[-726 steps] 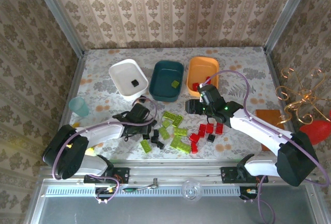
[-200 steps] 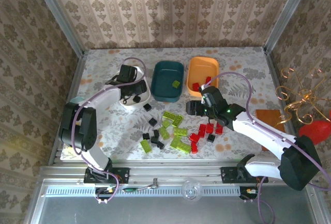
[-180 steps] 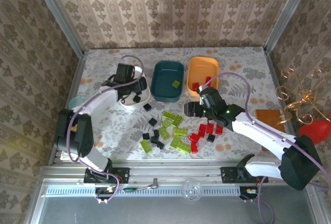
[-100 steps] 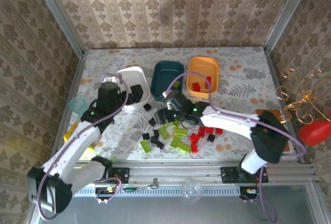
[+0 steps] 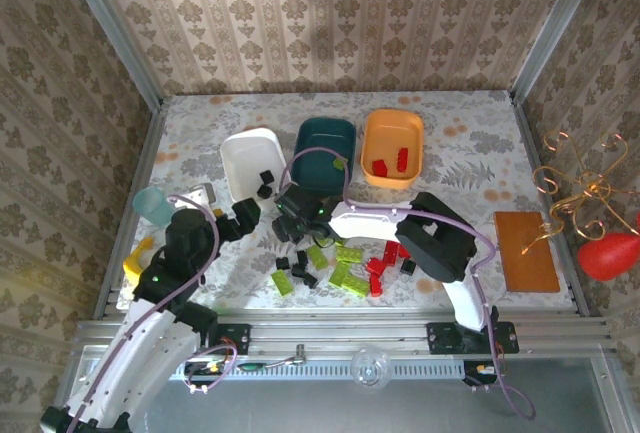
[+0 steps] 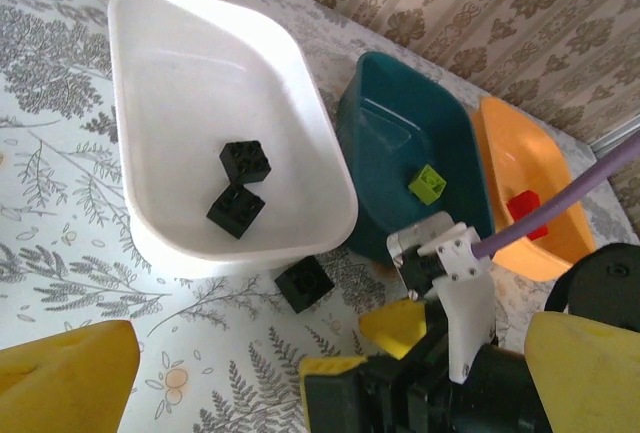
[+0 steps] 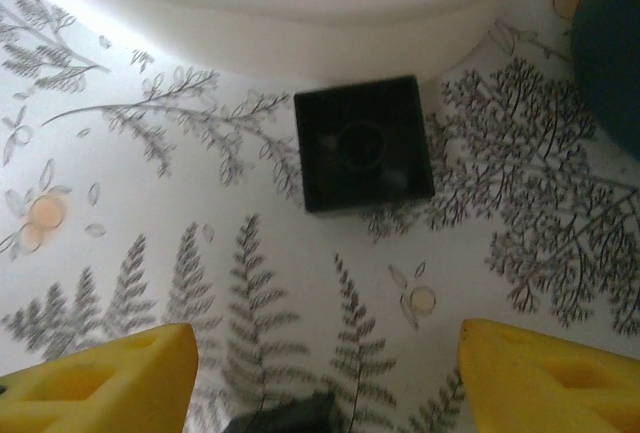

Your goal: Sort the legos into containers by color

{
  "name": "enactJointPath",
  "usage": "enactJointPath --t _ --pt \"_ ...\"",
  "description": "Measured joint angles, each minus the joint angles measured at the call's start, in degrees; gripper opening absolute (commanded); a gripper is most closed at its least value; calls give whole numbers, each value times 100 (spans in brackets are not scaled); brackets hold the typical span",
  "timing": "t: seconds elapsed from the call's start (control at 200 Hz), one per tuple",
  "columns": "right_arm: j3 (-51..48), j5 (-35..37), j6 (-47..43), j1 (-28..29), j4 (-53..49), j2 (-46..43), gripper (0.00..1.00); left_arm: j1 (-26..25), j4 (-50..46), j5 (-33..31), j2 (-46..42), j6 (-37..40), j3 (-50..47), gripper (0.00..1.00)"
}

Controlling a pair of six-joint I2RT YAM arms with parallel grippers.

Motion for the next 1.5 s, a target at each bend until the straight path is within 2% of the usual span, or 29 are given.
enactJointPath --t 0.52,0.77,0.97,1.215,1.35,1.5 --pt "988 669 -190 -33 170 901 58 0 -87 0 13 -68 -96 100" --pt "1014 706 -278 -103 295 1034 39 0 -229 0 -15 -68 -98 100" --pt "122 533 -313 -111 833 538 30 0 -251 2 -105 -90 -131 100" --pt "-1174 105 -308 4 951 -861 26 0 -289 0 -155 -90 -155 100" --pt "-828 -262 -317 9 901 -1255 25 0 -310 -7 -332 -90 -254 100" --pt "501 -553 -409 -72 647 -780 25 0 -442 -28 -402 -90 -271 100"
